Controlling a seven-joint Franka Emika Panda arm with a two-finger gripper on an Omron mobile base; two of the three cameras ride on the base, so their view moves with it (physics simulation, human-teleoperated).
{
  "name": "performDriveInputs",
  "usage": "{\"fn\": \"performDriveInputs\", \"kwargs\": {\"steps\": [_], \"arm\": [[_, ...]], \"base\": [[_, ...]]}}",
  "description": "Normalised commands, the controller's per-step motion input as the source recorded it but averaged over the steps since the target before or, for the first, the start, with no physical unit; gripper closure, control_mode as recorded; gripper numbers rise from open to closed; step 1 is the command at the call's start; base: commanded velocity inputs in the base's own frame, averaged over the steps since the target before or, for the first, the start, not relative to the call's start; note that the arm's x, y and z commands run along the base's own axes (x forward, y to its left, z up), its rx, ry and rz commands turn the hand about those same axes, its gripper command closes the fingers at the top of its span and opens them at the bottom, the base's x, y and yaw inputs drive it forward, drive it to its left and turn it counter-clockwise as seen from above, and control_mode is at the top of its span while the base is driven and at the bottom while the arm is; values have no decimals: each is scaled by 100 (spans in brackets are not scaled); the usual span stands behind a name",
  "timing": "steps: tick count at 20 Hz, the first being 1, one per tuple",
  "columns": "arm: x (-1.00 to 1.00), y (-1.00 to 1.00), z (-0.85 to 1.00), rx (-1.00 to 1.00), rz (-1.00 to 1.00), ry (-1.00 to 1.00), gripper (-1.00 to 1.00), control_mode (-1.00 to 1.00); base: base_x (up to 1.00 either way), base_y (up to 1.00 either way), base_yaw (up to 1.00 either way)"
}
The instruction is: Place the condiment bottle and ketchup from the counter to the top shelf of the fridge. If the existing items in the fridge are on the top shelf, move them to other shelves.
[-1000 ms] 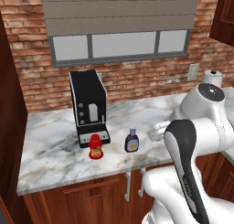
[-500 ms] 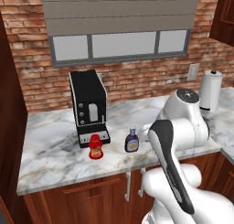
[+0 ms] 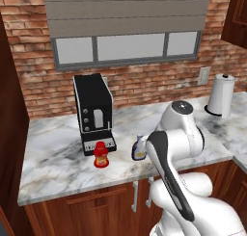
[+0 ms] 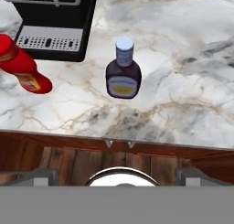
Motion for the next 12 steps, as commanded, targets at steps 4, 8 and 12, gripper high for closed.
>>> {"fn": "performDriveInputs", "kwargs": {"steps": [4, 8, 12], "arm": [[31, 0, -29, 0, -3, 0, -100, -100], [29, 0, -24, 0, -3, -2, -100, -100], [28, 0, -16, 0, -2, -5, -100, -100]], "base": [[0, 0, 0], [0, 0, 0], [0, 0, 0]]}}
